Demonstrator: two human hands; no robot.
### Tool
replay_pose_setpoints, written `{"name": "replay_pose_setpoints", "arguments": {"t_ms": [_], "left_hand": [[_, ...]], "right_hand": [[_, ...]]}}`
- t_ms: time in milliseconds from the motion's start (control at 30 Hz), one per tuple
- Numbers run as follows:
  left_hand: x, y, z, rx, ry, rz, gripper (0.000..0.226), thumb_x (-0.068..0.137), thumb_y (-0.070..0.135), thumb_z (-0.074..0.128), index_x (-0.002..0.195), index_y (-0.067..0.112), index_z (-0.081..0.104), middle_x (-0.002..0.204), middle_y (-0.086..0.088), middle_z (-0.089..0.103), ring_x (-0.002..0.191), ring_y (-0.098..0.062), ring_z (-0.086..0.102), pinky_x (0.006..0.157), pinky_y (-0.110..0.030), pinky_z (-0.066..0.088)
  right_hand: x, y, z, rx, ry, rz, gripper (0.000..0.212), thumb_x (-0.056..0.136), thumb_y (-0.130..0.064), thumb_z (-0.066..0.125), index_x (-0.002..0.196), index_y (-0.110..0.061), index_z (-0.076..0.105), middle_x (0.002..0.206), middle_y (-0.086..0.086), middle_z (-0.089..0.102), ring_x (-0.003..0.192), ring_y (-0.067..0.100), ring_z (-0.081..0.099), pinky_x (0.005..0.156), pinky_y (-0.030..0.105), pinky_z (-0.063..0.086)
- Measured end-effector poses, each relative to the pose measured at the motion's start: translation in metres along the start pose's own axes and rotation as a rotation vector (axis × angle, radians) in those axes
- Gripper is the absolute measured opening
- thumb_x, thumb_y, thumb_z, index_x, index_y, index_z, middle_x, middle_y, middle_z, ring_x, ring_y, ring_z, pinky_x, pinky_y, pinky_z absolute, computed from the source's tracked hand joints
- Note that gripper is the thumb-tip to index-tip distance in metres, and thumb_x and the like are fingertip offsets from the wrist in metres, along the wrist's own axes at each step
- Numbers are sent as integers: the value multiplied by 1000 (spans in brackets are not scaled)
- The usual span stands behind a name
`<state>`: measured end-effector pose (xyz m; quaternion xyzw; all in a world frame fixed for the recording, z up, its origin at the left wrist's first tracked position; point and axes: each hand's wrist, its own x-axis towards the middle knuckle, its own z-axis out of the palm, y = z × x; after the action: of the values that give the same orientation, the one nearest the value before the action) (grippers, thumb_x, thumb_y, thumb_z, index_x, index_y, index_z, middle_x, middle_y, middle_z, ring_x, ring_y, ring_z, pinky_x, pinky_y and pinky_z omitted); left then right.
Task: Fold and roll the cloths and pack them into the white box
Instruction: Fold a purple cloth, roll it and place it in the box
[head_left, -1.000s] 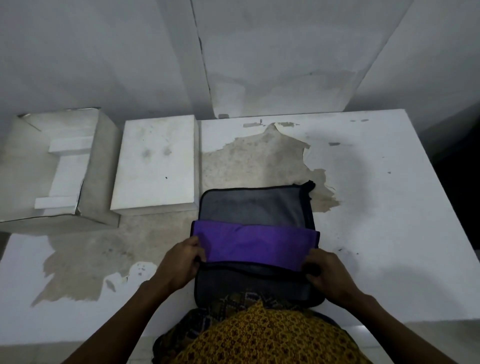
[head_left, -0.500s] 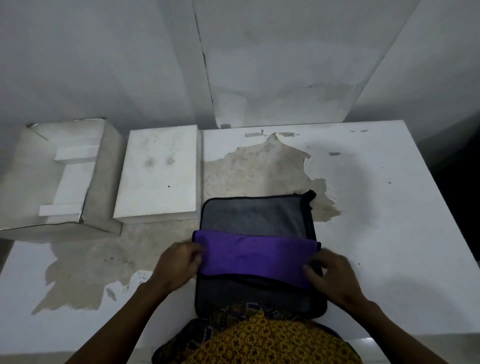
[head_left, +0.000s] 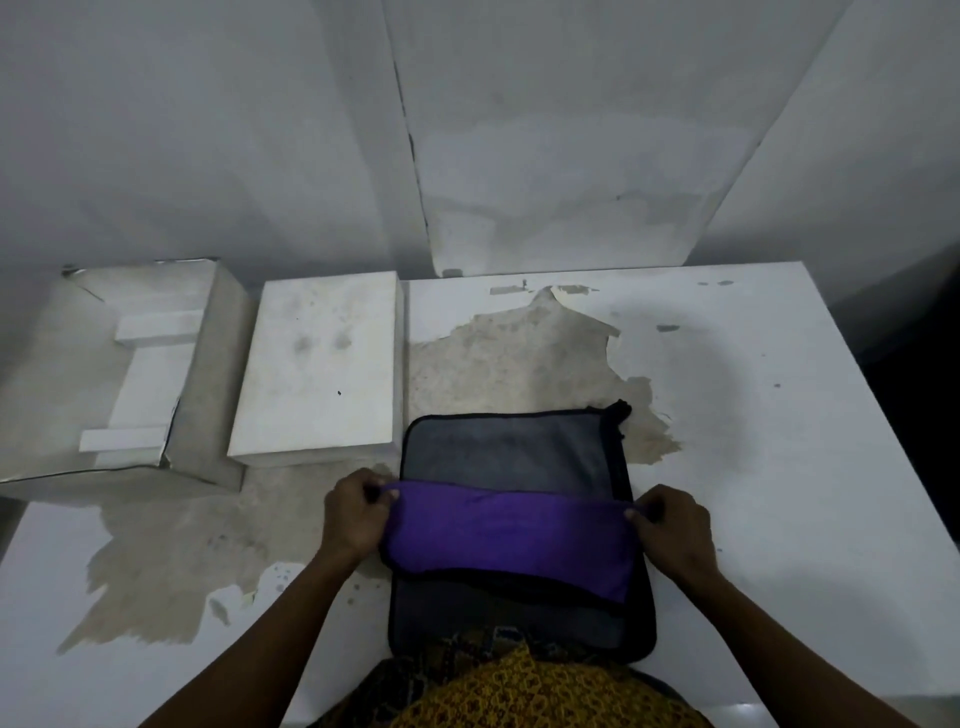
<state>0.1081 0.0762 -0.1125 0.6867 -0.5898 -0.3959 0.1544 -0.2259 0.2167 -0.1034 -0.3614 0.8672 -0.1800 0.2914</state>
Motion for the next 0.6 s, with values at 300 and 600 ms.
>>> {"name": "replay_pose_setpoints", "arguments": {"t_ms": [300,600], "left_hand": [[2,-9,-2,-280,68,-142,18,80,2,72,83,19,68,86,-4,70,91,-29,66,82,-34,52],[-34,9,7,478,-261,686,32,80,36,64,99,10,66,104,-8,62,100,-25,57,76,-29,46]], "right_hand": [[5,3,7,156,86,41,7,84,-9,68,90,-8,66,87,10,70,81,24,64,74,27,45],[-28,-4,12,-183,-42,-631,34,66,-24,84,91,-13,65,95,4,62,87,21,59,65,22,44]]}}
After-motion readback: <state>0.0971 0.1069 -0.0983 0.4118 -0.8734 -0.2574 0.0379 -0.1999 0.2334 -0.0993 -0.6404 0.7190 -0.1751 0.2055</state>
